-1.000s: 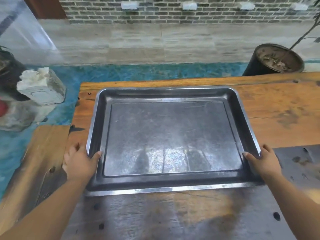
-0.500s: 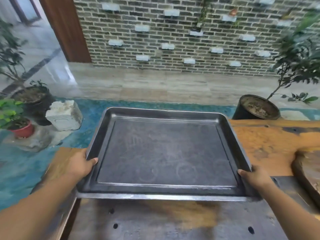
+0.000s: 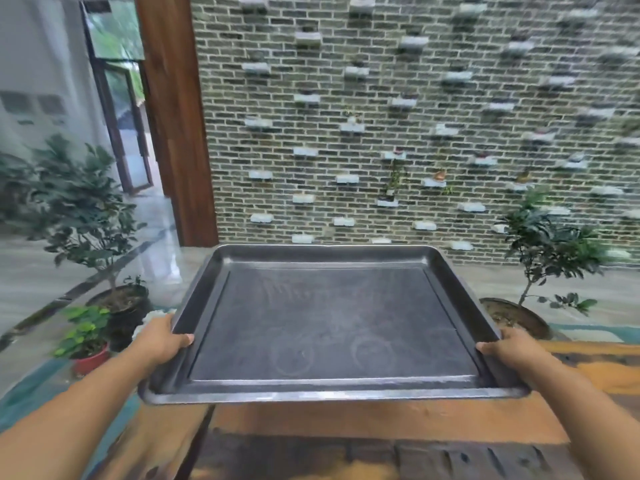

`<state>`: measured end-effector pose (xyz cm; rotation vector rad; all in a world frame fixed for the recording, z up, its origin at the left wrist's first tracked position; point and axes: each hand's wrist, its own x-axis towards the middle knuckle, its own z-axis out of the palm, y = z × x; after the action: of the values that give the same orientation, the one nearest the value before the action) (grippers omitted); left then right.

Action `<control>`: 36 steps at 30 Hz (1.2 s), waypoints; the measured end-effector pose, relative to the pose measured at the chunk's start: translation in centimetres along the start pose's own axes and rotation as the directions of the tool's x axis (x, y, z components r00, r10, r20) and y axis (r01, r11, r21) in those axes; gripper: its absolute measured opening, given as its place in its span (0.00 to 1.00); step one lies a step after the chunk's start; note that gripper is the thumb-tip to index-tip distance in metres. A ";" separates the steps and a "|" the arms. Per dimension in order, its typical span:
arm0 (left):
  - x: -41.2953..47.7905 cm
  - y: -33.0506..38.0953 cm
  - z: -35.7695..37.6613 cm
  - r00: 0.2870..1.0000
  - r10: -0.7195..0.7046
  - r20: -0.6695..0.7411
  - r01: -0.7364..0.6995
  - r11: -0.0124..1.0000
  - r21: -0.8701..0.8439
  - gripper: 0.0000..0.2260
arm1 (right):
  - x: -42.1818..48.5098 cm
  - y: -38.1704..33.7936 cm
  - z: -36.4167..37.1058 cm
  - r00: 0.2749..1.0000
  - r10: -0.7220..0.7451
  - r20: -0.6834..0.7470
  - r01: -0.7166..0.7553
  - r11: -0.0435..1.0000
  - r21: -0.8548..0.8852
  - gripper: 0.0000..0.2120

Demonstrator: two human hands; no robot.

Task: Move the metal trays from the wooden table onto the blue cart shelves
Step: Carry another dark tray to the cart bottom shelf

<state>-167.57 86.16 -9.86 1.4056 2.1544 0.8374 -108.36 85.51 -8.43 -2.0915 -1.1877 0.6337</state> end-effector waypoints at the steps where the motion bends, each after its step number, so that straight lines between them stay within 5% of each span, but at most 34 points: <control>1: -0.7 0.4 -0.7 1.000 0.007 -0.006 -0.007 1.000 -0.003 0.11 | -0.3 -0.2 -0.9 1.000 -0.012 -0.008 0.012 1.000 0.005 0.06; 9: -6.9 0.9 -4.7 0.996 0.039 -0.077 -0.036 0.998 0.044 0.09 | -2.4 -0.7 -3.1 0.995 -0.075 0.072 0.071 0.996 0.053 0.08; 20: -20.3 -12.0 -14.0 0.933 -0.242 -0.266 0.248 0.969 -0.015 0.15 | -10.8 -7.1 7.0 0.919 -0.233 0.318 0.219 0.972 0.081 0.09; 30: -35.7 -27.6 -28.1 0.738 -0.481 -0.473 0.493 0.863 -0.109 0.13 | -25.9 -19.8 21.9 0.713 -0.456 0.532 0.438 0.883 0.169 0.09; 36: -48.2 -36.3 -35.8 0.557 -0.583 -0.591 0.607 0.772 -0.190 0.13 | -39.4 -25.5 32.0 0.528 -0.554 0.644 0.535 0.806 0.254 0.08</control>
<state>-195.63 21.88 -7.51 0.2776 2.8797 1.0686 -163.05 70.26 -7.81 -1.2909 -2.1280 1.1573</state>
